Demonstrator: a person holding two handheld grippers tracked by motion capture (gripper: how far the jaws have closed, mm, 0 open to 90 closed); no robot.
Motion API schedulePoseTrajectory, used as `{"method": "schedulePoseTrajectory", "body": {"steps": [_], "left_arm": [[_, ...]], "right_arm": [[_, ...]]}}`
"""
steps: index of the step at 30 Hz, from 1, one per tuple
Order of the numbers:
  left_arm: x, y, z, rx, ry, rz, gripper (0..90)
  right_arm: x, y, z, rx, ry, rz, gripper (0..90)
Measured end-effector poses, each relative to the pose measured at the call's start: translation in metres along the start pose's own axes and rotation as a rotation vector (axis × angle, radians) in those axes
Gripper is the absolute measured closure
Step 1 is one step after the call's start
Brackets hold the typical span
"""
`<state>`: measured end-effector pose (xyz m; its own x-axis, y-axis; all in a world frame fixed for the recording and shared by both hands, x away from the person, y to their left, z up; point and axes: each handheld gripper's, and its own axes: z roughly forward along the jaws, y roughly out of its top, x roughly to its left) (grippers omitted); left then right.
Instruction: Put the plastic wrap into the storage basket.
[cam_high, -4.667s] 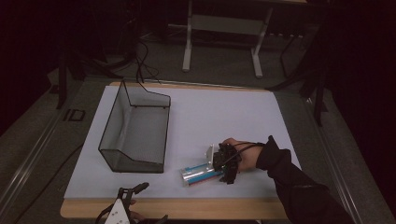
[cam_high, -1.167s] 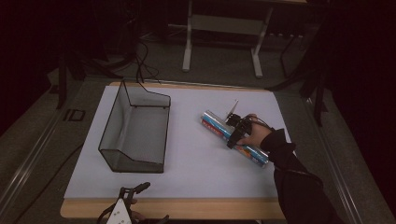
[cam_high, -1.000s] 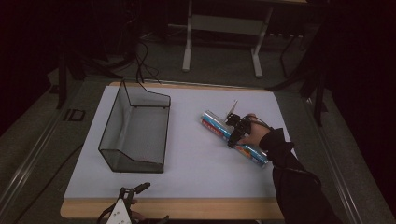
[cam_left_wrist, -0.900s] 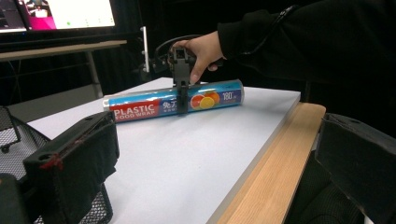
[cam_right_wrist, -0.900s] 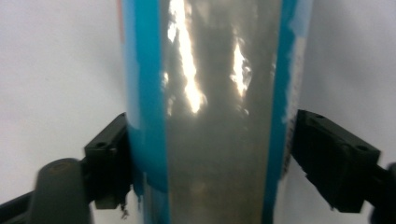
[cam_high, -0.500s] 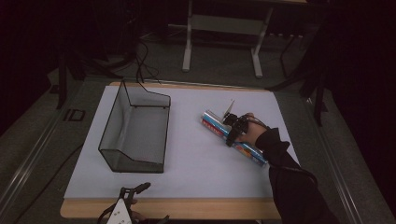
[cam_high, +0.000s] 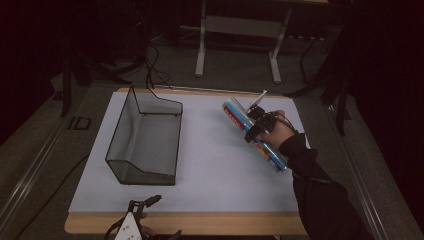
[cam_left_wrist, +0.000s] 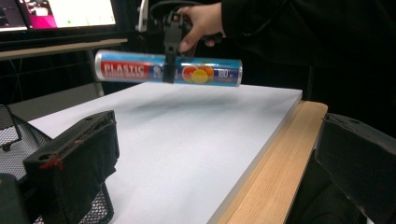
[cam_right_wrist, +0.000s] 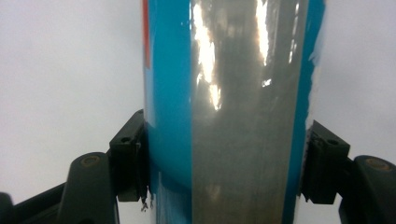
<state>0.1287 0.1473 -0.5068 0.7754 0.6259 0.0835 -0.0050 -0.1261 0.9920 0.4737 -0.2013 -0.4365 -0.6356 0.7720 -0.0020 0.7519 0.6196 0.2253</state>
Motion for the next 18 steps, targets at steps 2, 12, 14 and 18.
{"method": "schedulePoseTrajectory", "body": {"steps": [2,12,14,18], "left_arm": [[0.0,0.0,0.0,0.0,0.001,-0.003,0.2],[0.0,0.0,0.001,0.0,0.002,-0.002,0.2],[0.001,0.0,0.001,-0.001,0.002,-0.001,0.2],[0.0,0.0,0.001,-0.001,0.001,-0.001,0.2]], "right_arm": [[-0.001,0.001,-0.008,-0.038,0.012,0.04,32.1],[0.015,0.01,-0.026,-0.158,0.1,0.126,32.1],[0.019,0.012,-0.028,-0.184,0.116,0.136,32.1],[0.031,0.017,-0.029,-0.23,0.151,0.138,32.1]]}}
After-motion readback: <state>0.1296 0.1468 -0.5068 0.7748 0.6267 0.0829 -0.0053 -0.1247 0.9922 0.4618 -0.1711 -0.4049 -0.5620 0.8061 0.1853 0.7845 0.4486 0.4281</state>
